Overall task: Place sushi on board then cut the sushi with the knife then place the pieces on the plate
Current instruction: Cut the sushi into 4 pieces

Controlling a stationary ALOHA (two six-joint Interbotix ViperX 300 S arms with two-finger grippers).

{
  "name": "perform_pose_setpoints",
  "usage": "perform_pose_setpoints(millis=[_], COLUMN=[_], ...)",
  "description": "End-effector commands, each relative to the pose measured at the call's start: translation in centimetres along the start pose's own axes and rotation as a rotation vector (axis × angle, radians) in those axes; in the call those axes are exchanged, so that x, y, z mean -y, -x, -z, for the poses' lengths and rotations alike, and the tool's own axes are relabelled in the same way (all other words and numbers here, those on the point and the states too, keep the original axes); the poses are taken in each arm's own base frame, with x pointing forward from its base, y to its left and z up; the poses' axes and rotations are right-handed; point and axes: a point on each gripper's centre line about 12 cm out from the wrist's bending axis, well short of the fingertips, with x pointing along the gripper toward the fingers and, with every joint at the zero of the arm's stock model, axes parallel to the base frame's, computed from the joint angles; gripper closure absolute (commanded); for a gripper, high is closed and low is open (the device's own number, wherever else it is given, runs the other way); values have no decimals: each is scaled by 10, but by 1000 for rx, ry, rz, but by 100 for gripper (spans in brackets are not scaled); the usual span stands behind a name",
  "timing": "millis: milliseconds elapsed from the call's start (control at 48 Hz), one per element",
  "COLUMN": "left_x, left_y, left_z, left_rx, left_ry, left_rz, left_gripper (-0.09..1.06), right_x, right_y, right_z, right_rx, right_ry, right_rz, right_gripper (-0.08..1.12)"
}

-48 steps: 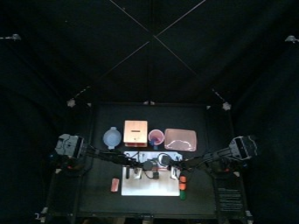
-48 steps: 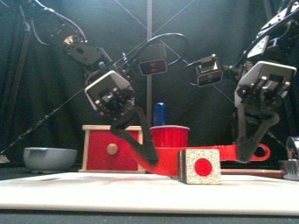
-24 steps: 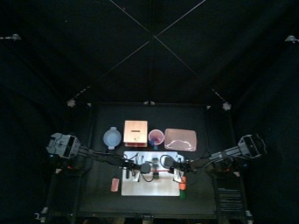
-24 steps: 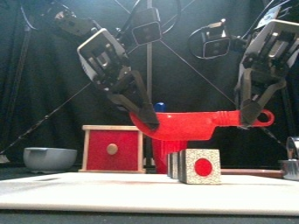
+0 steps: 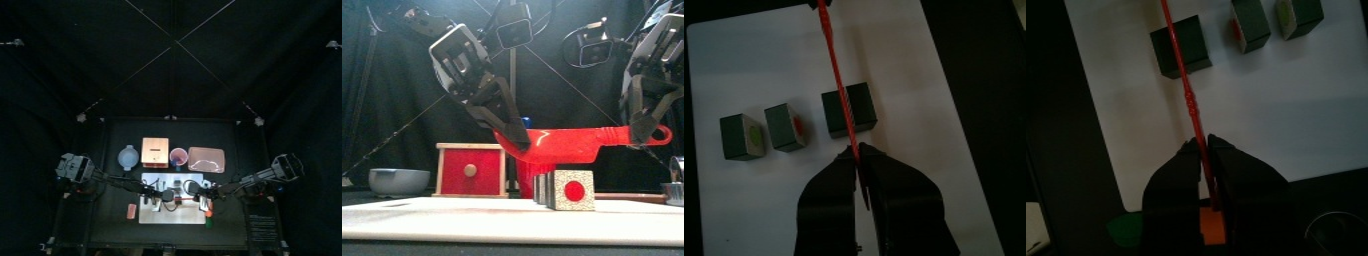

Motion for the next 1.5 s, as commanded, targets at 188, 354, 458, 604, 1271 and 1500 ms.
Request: perform_pose_setpoints(millis=[188,354,458,604,1271,1500], left_x=[17,19,19,19,19,22], left_y=[3,2,2,-1,-24,-22], left_z=[-9,-8,-7,-5,18,15], left_rx=[23,21,16,5,-76,-66], left_ry=[-17,-19,-20,-10,23,33], left_rz=[31,33,34,34,35,42], left_gripper=[55,55,55,55,55,55], right_x=[1,0,0,0,-2,-12], right_y=[-3,-7,-8,-10,-37,-36], right_z=[1,3,4,4,15,16], right_rx=[-11,-23,-28,-29,-102,-105], right_ry=[-27,-23,-21,-22,-33,-36], right_rz=[0,6,7,7,27,2], right_gripper=[67,67,67,67,67,67])
